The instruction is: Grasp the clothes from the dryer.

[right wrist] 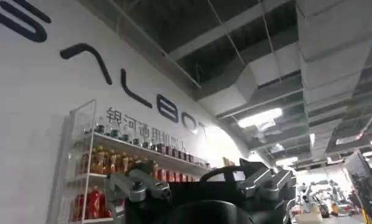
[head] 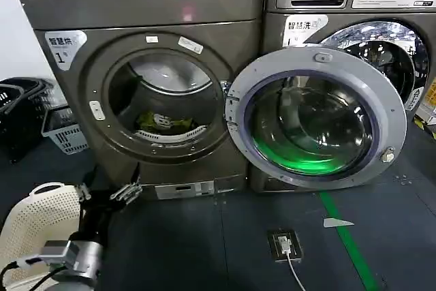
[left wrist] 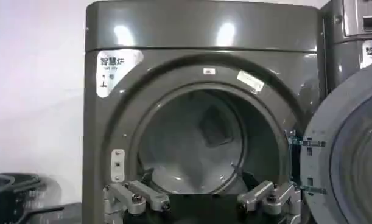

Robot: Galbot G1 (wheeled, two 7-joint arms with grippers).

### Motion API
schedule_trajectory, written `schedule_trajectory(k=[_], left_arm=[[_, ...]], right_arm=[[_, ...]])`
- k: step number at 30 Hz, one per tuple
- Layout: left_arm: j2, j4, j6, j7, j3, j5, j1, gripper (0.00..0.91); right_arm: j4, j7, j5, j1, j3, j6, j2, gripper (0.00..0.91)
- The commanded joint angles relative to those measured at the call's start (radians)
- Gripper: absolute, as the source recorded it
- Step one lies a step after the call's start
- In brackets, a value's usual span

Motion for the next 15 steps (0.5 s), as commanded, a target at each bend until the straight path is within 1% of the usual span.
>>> schedule_trajectory(k=[1,6,8,15], left_arm=[[0.002,0.009,-0.001,0.003,0.005,0.004,0.001,0.907],[-0.001,0.009,-0.002,0.004,0.010,0.008,0.003,0.907],[-0.001,0.009,-0.002,0.004,0.009,0.009,0.003,0.907],[0.008,0.002,-0.001,0.004,0.009,0.007,0.005,0.907]], right_arm=[[0.004,-0.008,0.013,0.004,-0.005,0.005,0.002,0.907],[0.004,-0.021,0.029,0.004,-0.004,0.016,0.003,0.907],[0.008,-0.017,0.047,0.005,-0.003,0.013,0.004,0.907],[0.010,-0.009,0.066,-0.002,0.006,0.003,0.008,0.907]])
